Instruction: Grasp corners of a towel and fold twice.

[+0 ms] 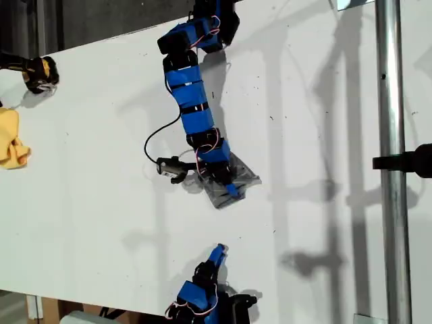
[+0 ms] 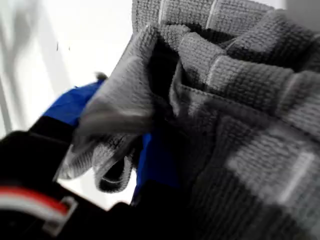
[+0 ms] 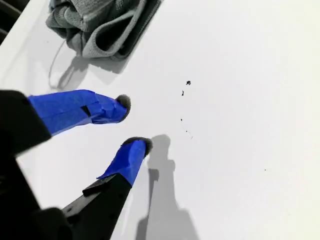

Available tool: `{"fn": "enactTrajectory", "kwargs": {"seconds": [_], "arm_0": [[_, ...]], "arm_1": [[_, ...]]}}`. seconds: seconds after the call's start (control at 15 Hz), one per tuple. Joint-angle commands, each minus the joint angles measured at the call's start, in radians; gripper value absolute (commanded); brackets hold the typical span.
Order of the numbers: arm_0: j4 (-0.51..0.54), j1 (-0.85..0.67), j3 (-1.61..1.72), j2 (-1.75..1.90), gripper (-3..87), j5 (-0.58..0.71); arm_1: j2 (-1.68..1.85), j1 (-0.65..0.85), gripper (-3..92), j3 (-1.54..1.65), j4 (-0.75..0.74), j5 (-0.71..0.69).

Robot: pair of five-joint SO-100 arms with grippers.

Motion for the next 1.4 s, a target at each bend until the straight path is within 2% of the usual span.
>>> {"fn": "enactTrajectory", "kwargs": {"seconds": [0.0, 0.13, 0.4, 0.87, 0.93, 1.0, 1.2, 1.33], "arm_0": [[0.003, -0.008, -0.014, 0.008, 12.3, 0.005], [0.006, -0.002, -0.014, 0.008, 12.3, -0.006], [0.006, -0.006, -0.014, 0.008, 12.3, 0.002], [0.008, -0.002, -0.02, 0.008, 12.2, -0.009], [0.008, -0.003, -0.02, 0.008, 12.3, -0.009], [0.006, -0.006, -0.021, 0.008, 12.8, -0.003], [-0.044, -0.008, -0.014, 0.008, 12.5, 0.052], [-0.071, -0.008, 0.021, 0.008, 12.5, 0.038]], "arm_1": [[-0.011, 0.025, 21.7, -0.063, -0.054, 0.064], [0.063, 0.061, 21.7, -0.063, 0.009, 0.026], [0.396, 0.173, 21.7, -0.049, 0.388, -0.137], [0.747, 0.282, 21.1, 0.19, 0.408, -0.187], [0.827, 0.298, 18.7, 0.256, 0.428, -0.187], [0.923, 0.313, 8.1, 0.337, 0.457, -0.179], [1.371, 0.339, 3.2, 0.769, 0.485, -0.086], [1.827, 0.301, 2.0, 1.181, 0.465, 0.054]]}}
